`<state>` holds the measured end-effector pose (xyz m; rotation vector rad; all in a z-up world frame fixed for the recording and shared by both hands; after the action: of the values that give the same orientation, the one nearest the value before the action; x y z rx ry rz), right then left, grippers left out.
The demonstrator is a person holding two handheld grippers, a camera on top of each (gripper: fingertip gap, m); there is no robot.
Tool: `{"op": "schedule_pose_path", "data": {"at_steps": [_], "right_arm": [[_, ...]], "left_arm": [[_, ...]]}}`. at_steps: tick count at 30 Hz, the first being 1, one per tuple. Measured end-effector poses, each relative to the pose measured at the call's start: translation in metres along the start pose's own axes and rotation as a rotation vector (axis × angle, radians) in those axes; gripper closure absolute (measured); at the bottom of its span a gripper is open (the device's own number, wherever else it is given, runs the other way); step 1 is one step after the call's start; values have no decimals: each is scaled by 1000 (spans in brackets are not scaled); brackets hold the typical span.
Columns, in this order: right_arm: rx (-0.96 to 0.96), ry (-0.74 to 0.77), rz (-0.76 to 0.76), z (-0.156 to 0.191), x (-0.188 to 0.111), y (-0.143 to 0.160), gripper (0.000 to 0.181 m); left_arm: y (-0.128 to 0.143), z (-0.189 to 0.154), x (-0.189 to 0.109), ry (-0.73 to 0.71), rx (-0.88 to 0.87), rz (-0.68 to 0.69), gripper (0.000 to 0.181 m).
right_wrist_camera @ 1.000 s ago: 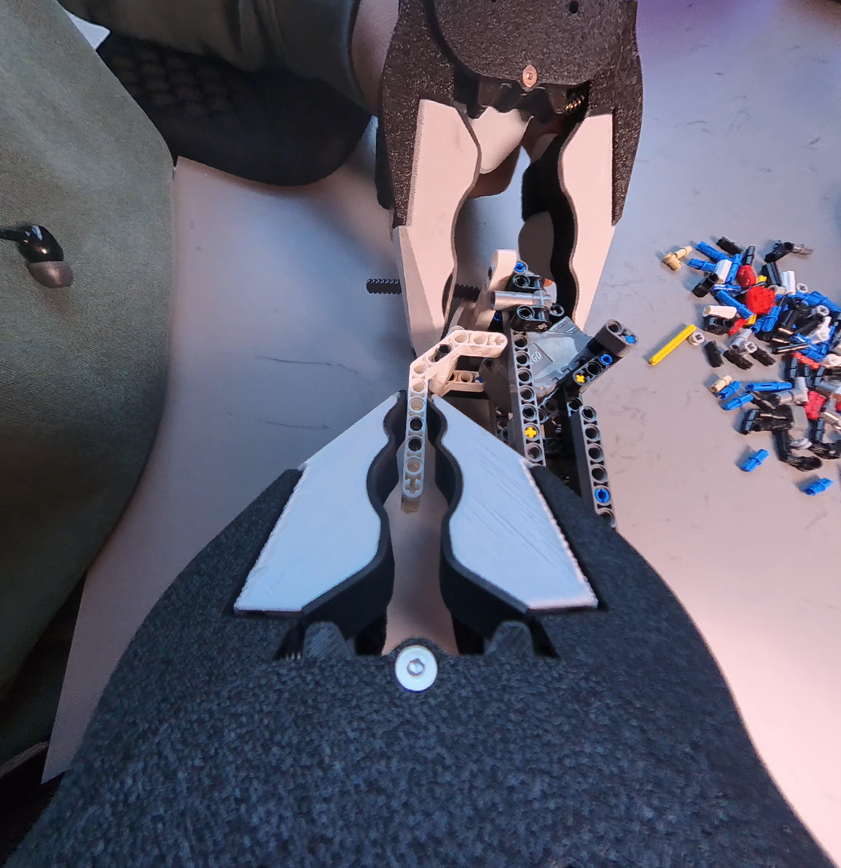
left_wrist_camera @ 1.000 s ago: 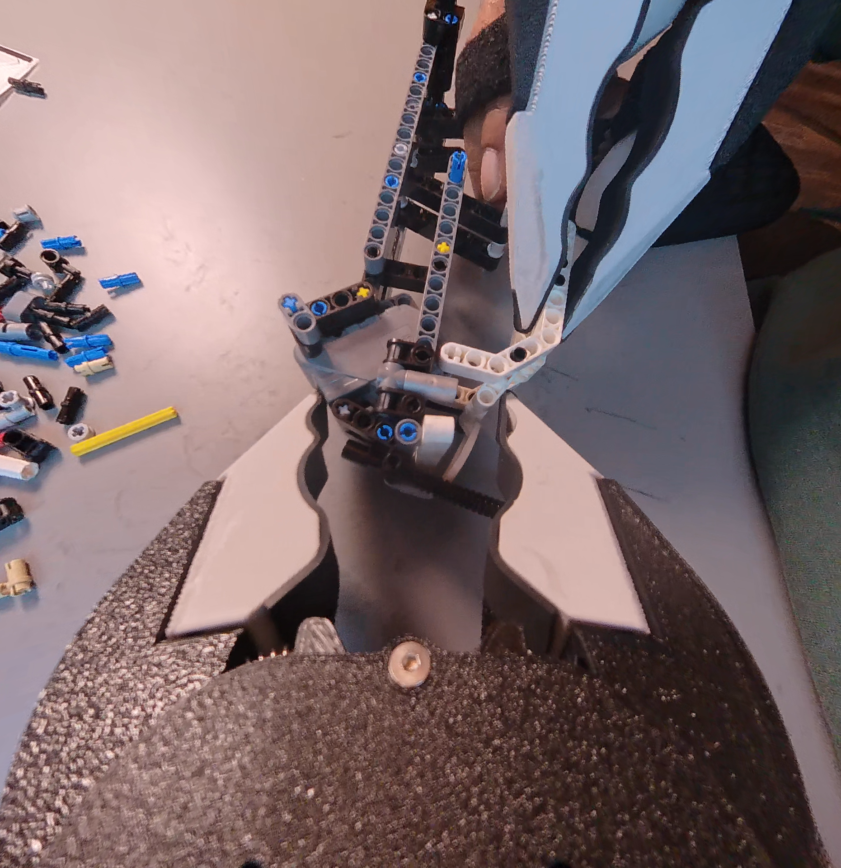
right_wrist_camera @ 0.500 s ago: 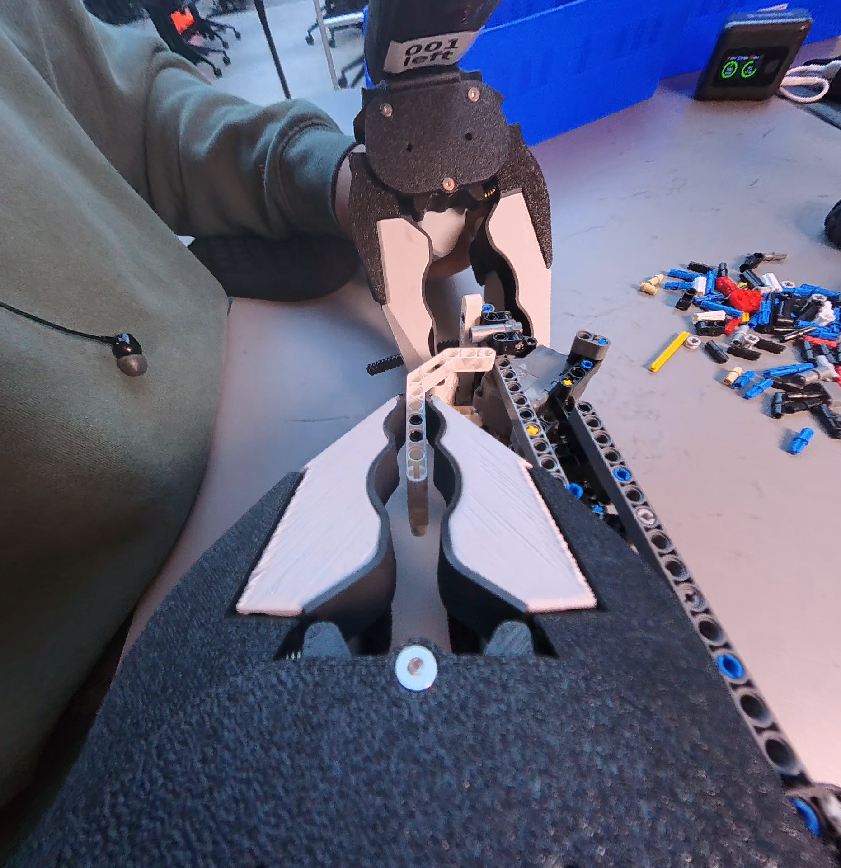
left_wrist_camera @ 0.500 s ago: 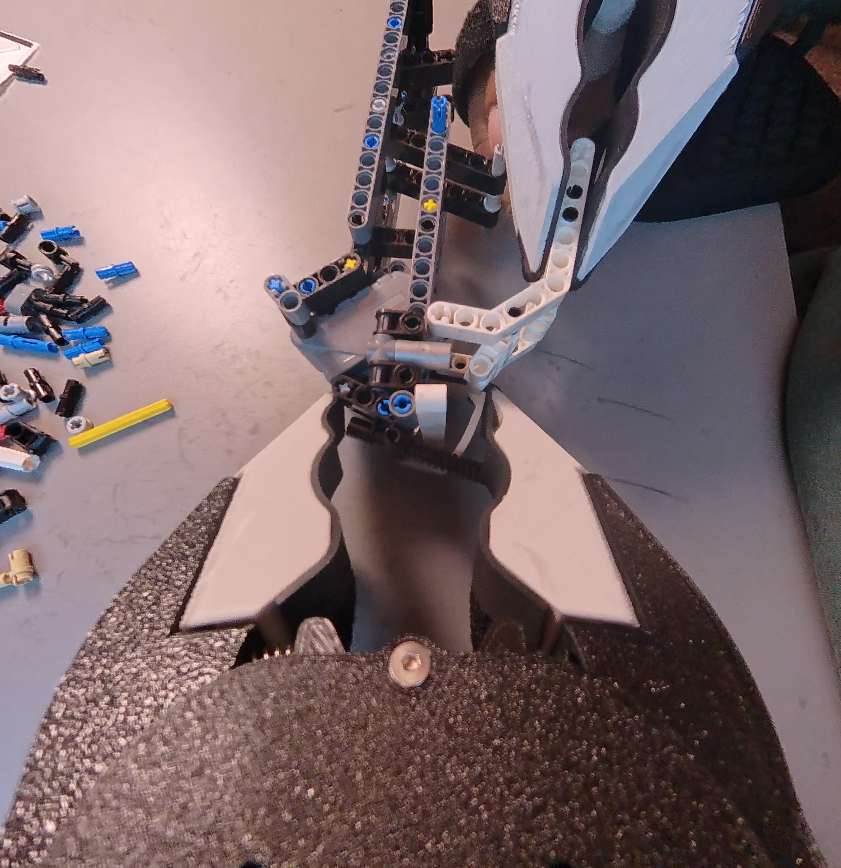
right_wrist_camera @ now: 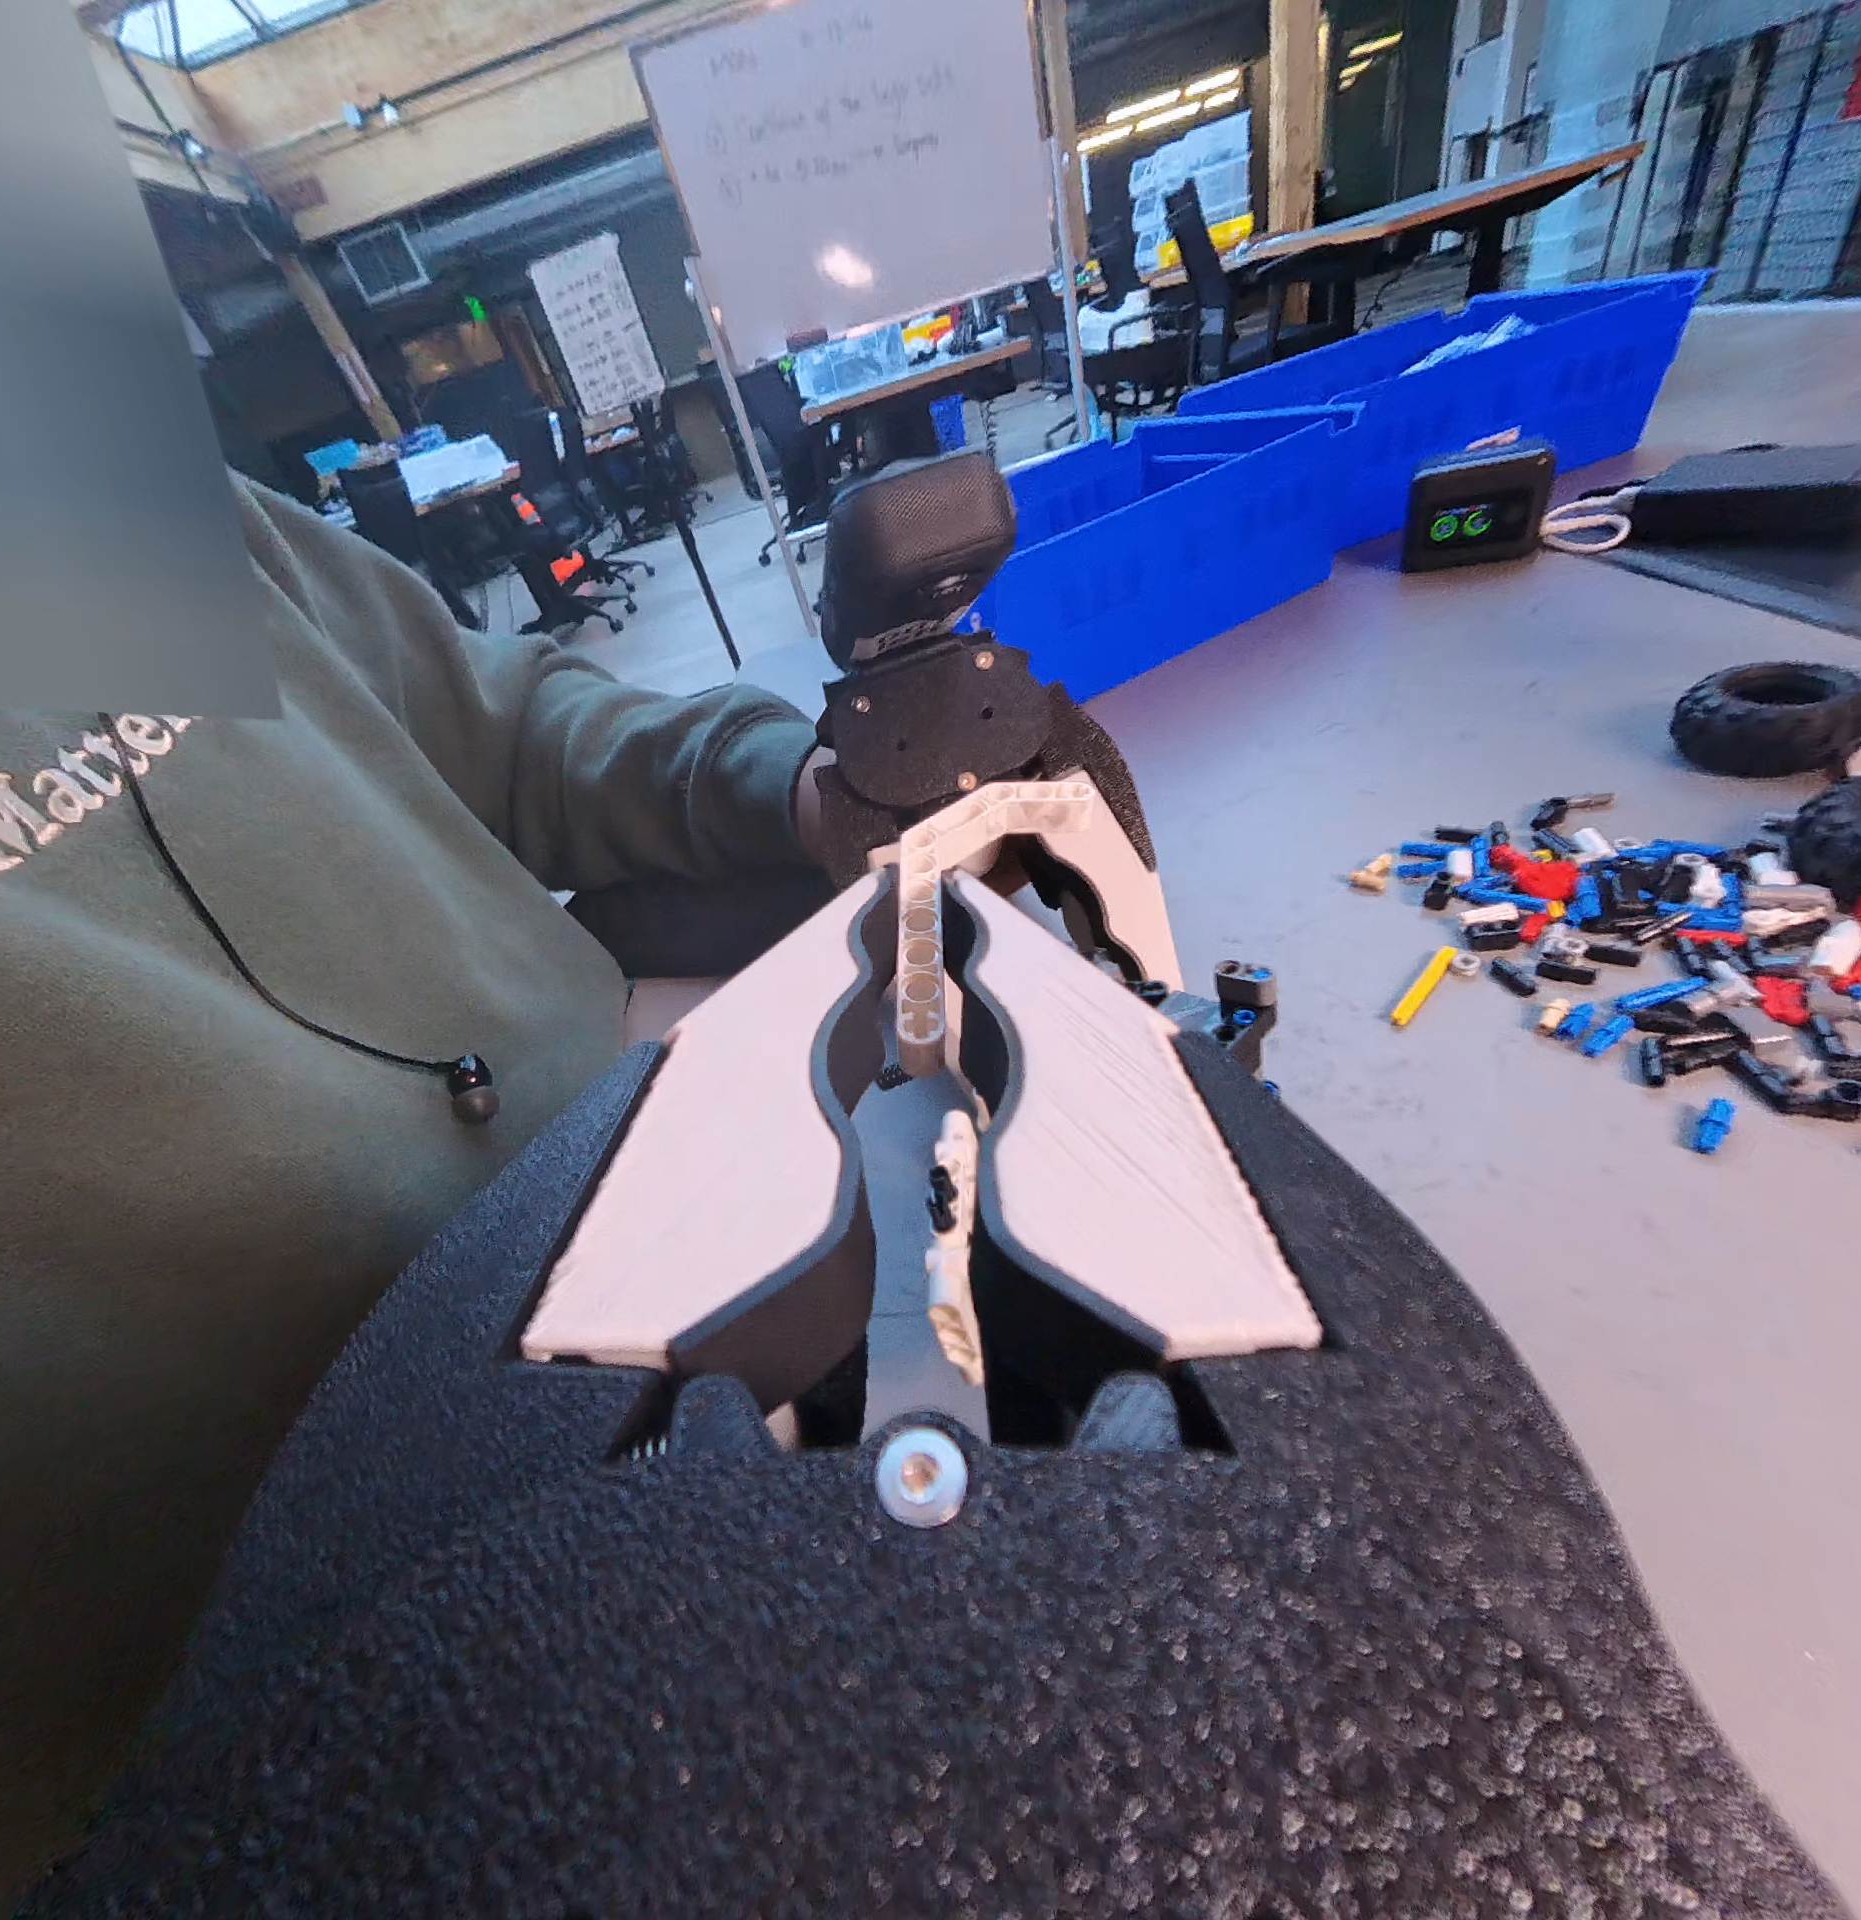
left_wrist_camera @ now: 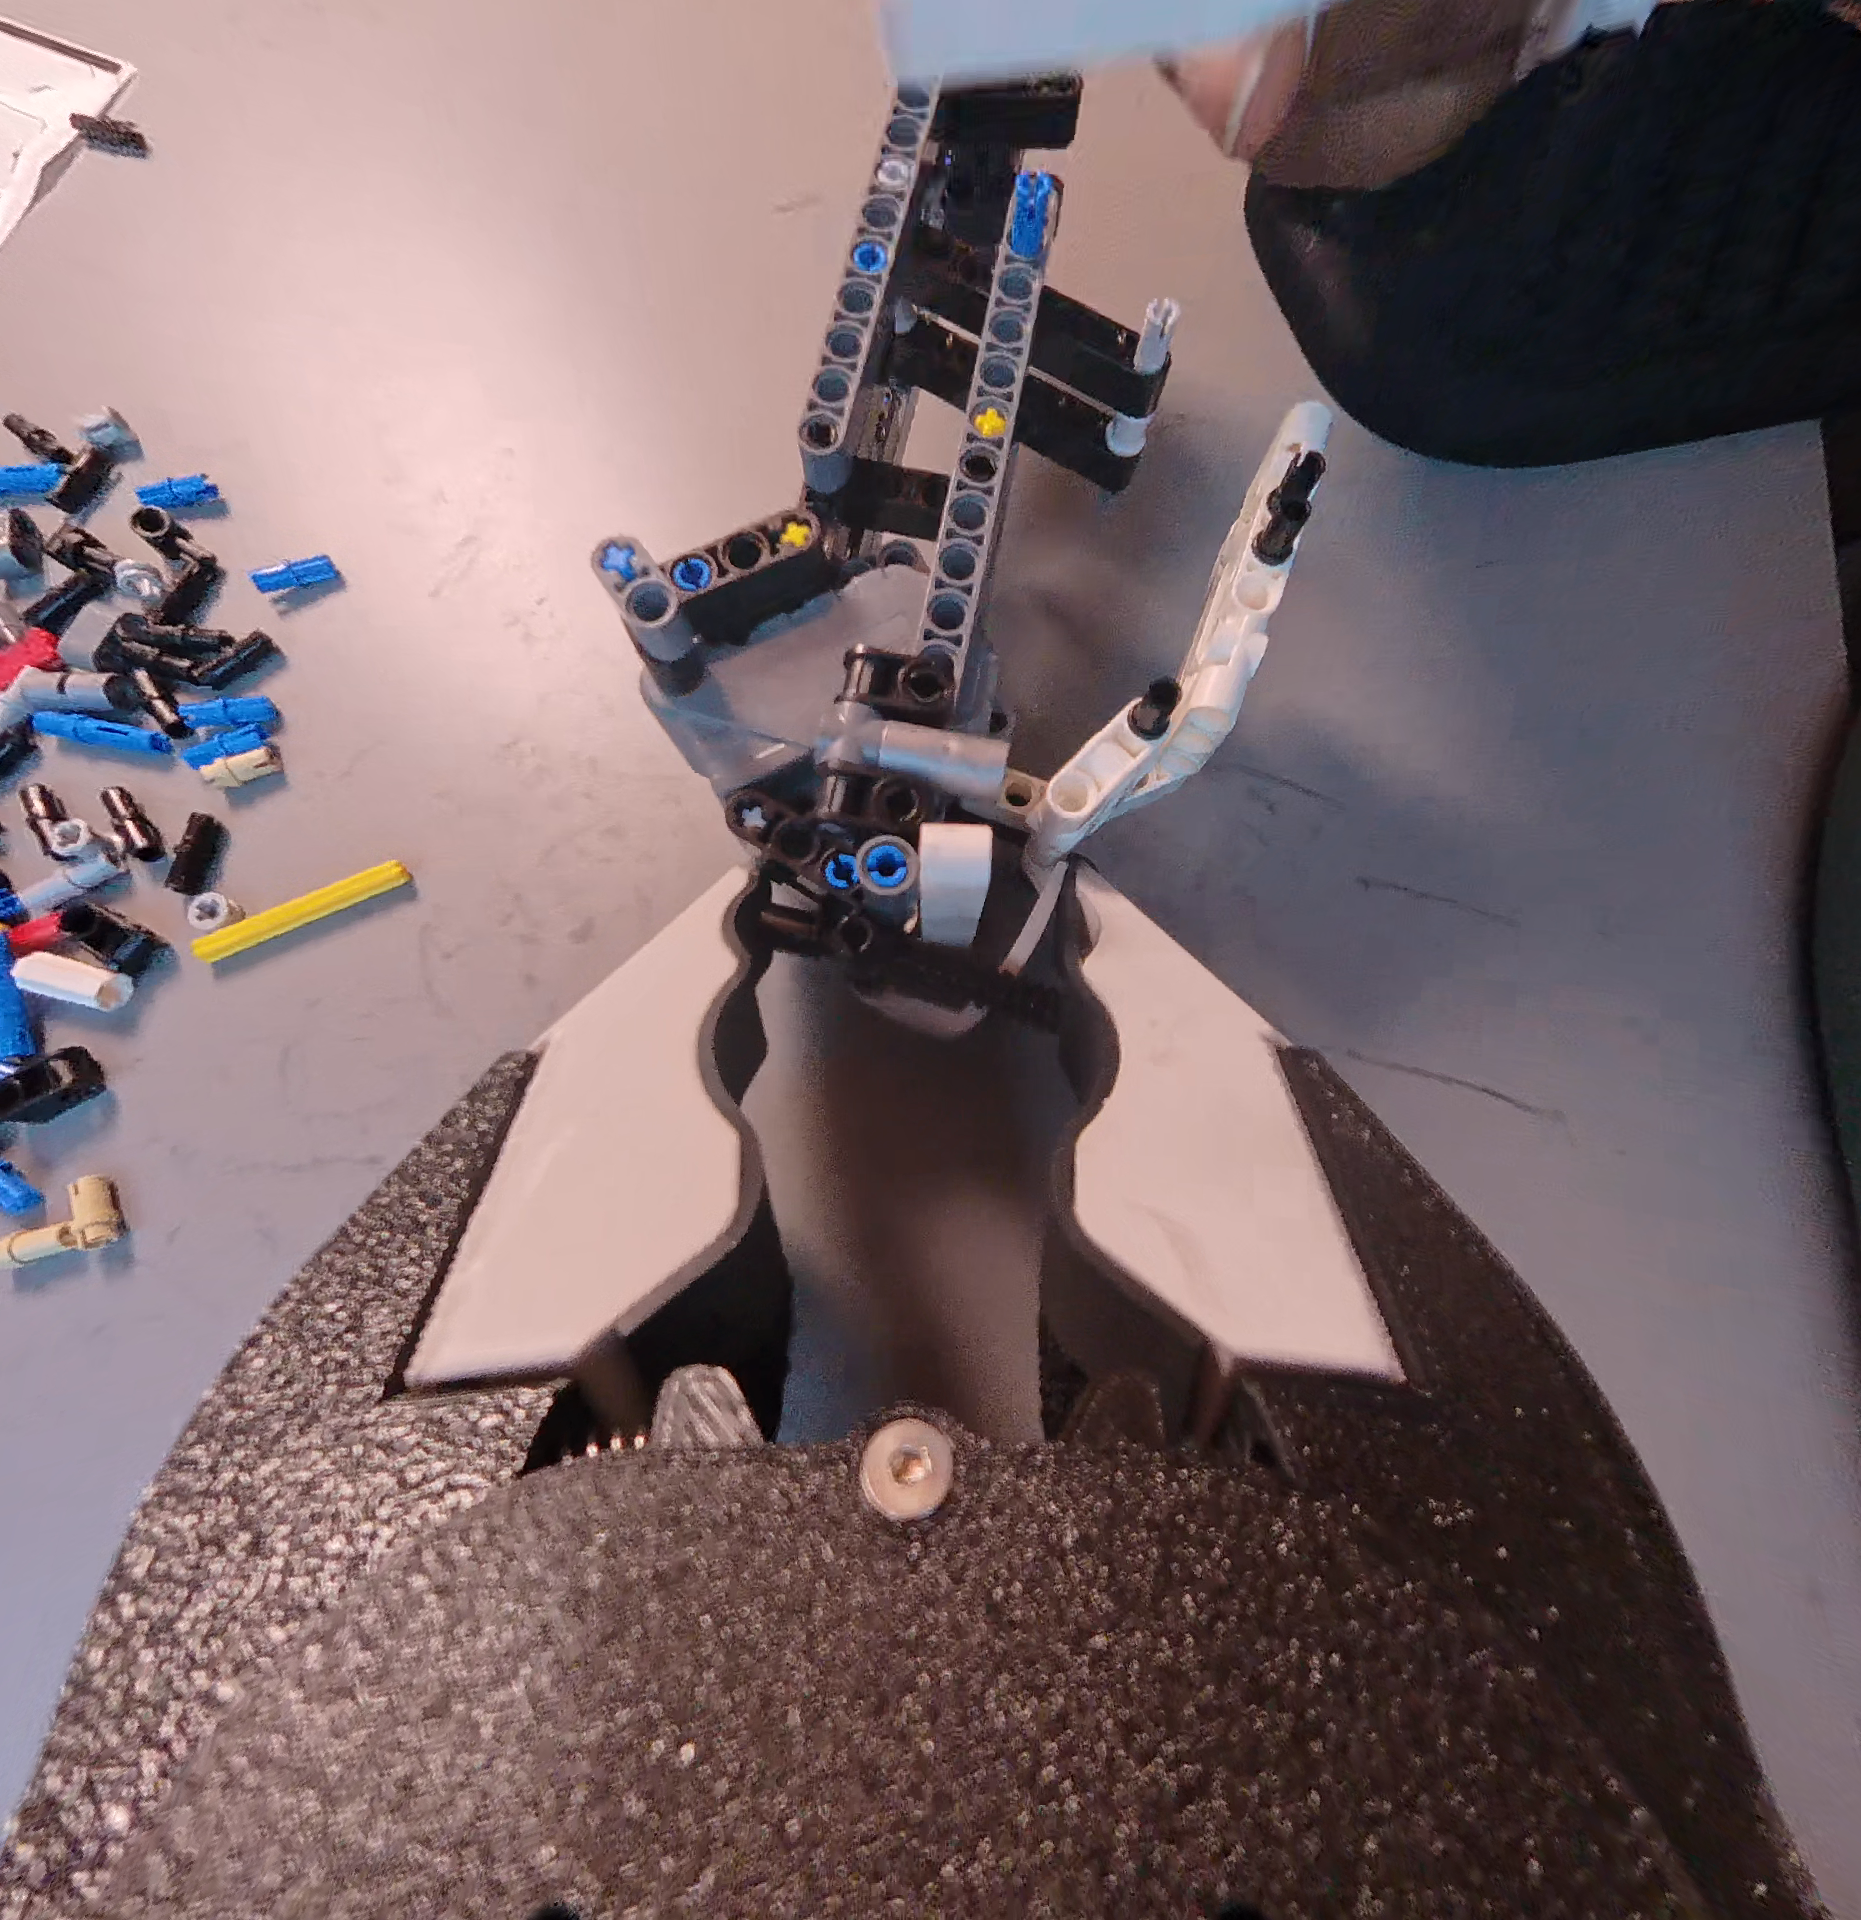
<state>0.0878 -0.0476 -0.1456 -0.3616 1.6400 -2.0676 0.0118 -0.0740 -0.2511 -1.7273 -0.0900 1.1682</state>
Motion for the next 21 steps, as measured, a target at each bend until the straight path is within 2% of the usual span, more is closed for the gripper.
{"op": "schedule_pose_path", "data": {"at_steps": [4,8,11,13,17,21], "right_arm": [[-65,84,-17,1,-19,-20,175],[-91,132,-18,0,-28,-24,175],[-65,121,-37,2,-30,-24,175],[-40,90,-31,4,-26,-22,175],[177,-59,20,10,-6,-16,174],[450,-204,6,11,11,-18,175]], "left_arm": [[0,2,-1,-10,-13,-4,126],[0,1,-5,18,-10,-19,124],[-18,6,-27,30,-26,-162,115],[-33,13,-47,-26,17,-264,116],[-64,4,-72,-183,299,-361,128],[-80,-17,-75,-228,479,-385,153]]}}
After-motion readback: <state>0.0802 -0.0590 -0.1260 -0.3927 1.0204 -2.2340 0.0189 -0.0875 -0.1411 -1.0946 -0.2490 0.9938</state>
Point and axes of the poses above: each gripper's, where its closed fingertips meet, x out along the fingers, y out of its underside, z = x × y across the jaws, the point moved 3 cm from there along -x, back along the fingers
